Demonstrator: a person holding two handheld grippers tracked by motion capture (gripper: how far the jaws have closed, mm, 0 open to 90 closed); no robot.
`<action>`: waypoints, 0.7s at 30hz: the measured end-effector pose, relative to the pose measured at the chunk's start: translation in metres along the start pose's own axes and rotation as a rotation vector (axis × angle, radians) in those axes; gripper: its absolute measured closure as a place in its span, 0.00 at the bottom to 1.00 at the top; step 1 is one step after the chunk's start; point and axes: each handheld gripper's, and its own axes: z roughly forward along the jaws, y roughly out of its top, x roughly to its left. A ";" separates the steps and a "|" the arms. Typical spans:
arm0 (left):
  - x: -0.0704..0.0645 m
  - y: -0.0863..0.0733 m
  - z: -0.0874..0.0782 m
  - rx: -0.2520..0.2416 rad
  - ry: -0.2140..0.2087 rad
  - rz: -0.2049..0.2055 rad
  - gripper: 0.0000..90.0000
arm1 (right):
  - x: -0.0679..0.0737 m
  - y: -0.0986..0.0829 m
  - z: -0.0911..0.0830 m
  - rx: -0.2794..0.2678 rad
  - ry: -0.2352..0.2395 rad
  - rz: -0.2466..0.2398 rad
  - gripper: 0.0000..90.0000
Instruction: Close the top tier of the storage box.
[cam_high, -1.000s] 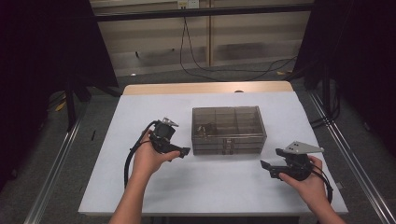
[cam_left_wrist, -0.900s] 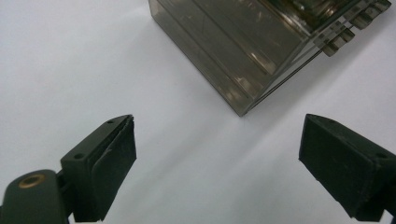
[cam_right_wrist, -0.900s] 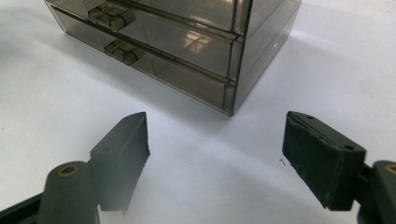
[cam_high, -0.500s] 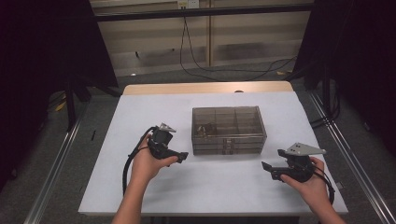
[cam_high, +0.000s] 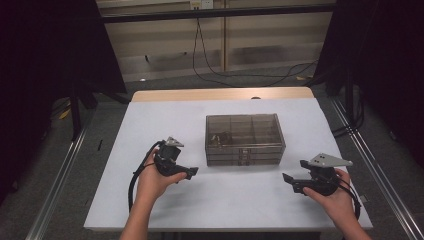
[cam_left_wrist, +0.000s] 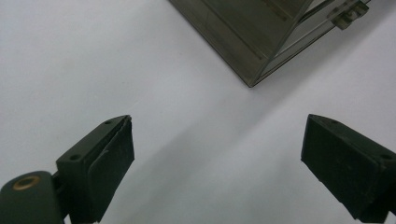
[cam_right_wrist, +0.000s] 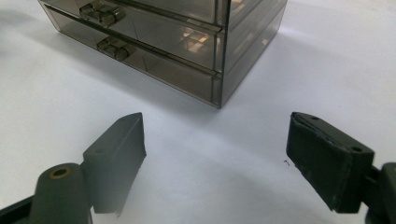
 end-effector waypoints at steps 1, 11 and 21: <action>0.000 -0.001 0.000 -0.002 0.002 -0.003 0.11 | 0.000 0.000 0.000 0.000 -0.002 -0.002 0.21; 0.006 -0.013 -0.002 -0.013 0.008 -0.022 0.10 | -0.003 -0.002 -0.002 0.000 -0.008 -0.006 0.21; 0.014 -0.027 -0.003 -0.015 0.024 -0.028 0.10 | -0.006 -0.004 -0.002 0.004 -0.014 0.001 0.19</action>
